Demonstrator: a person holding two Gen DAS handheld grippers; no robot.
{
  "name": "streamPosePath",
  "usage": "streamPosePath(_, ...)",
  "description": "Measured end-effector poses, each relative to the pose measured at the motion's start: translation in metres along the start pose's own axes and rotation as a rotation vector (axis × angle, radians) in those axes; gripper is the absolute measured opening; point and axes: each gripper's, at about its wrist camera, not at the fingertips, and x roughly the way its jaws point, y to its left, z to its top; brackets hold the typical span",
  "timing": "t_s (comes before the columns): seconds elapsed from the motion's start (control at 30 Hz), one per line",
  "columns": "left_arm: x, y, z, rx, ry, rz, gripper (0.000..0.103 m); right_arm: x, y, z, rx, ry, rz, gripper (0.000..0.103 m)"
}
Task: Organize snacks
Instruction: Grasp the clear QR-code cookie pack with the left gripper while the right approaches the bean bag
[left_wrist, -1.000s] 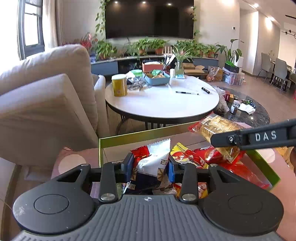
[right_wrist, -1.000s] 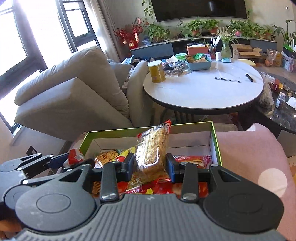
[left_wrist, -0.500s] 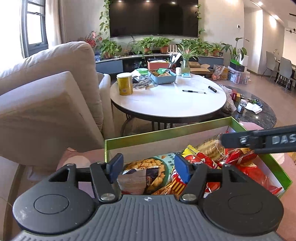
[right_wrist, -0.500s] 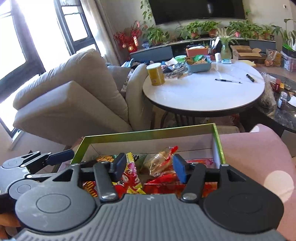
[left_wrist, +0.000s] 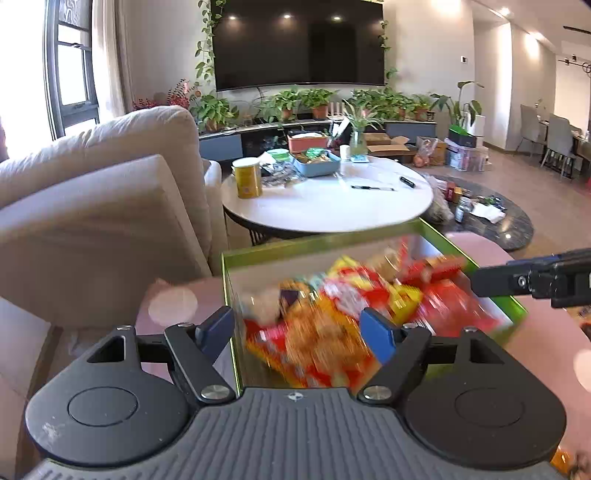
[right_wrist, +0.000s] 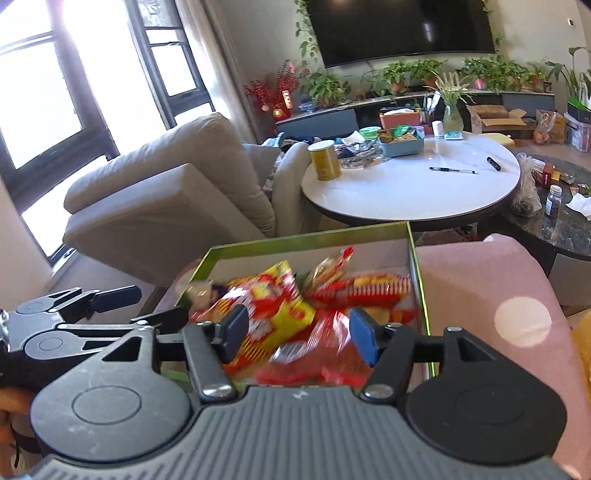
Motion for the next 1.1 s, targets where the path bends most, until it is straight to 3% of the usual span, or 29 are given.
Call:
streamPosePath(0.2,-0.018,-0.009,-0.048,-0.005,0.071,0.002,0.073,-0.022,0.008,-0.03,-0.052,0.014,0.01,0.081)
streamPosePath(0.47,0.003,-0.015,-0.09,-0.095,0.188,0.023,0.073,-0.032,0.006,-0.062,-0.028,0.055,0.001,0.081)
streamPosePath(0.57,0.012,-0.019,-0.091,-0.118,0.213,0.025,0.067,-0.036,0.008,-0.073,-0.037,0.068,0.02,0.081)
streamPosePath(0.6,0.014,-0.02,-0.093,-0.113,0.216,0.025,0.059,-0.037,0.009,-0.076,-0.04,0.077,0.027,0.081)
streamPosePath(0.7,0.016,-0.021,-0.095,-0.104,0.204,0.045,0.04,-0.038,0.015,-0.087,-0.065,0.097,0.04,0.081)
streamPosePath(1.1,-0.027,-0.002,-0.116,-0.21,0.12,0.047,0.037,-0.02,0.054,-0.117,-0.257,0.17,0.069,0.082)
